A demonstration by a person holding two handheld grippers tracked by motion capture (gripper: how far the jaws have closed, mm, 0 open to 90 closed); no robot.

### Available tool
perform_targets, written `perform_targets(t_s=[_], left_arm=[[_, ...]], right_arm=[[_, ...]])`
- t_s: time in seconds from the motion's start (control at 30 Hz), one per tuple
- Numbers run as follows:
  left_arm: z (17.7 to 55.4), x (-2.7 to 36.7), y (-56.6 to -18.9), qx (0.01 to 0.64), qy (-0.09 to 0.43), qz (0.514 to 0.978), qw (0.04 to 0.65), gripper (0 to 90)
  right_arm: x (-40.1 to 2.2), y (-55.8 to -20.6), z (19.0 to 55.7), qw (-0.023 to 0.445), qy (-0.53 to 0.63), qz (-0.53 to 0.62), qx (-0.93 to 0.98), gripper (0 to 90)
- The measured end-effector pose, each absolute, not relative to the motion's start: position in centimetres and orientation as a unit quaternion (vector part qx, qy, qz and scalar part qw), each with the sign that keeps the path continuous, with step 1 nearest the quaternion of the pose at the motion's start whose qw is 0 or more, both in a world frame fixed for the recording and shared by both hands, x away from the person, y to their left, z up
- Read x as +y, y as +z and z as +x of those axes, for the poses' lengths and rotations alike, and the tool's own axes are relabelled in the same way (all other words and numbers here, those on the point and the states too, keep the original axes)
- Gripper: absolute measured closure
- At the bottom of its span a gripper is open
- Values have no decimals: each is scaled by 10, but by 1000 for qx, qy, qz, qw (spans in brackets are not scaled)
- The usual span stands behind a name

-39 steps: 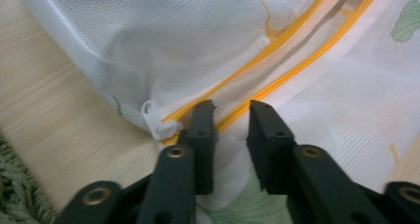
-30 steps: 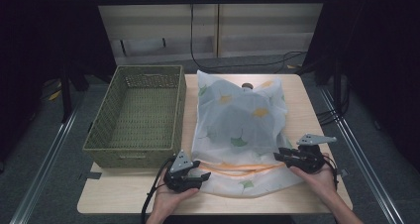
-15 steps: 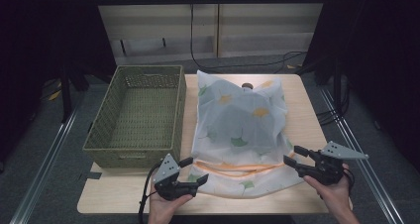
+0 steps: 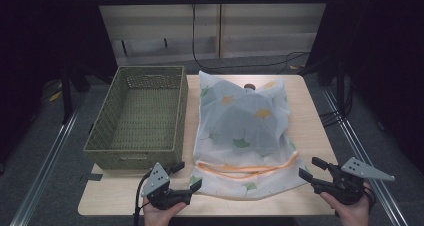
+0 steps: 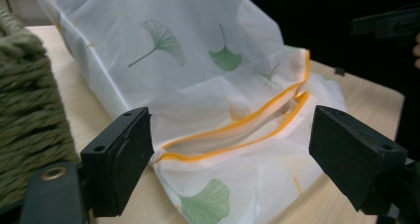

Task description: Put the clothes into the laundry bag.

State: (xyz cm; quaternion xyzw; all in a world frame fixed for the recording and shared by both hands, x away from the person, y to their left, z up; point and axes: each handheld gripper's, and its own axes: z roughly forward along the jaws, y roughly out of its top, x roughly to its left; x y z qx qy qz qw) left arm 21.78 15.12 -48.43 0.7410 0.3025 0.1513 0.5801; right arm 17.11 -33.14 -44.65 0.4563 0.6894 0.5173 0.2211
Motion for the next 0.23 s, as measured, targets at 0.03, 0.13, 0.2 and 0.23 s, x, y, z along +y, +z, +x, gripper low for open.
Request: perform_targets(t_s=[0.03,0.13,0.2,0.23], left_arm=[[218,152,-485,299,145,740,585,159],[218,151,-485,307,143,737,585,146],[218,151,-486,309,138,740,582,147],[218,151,-486,309,138,740,582,152]], right_arm=[[-331,-446,171,224,518,455,688,313],[-327,-448,175,212,520,455,691,302],[-326,-448,178,209,519,453,694,298],[-325,-448,179,208,521,452,694,299]])
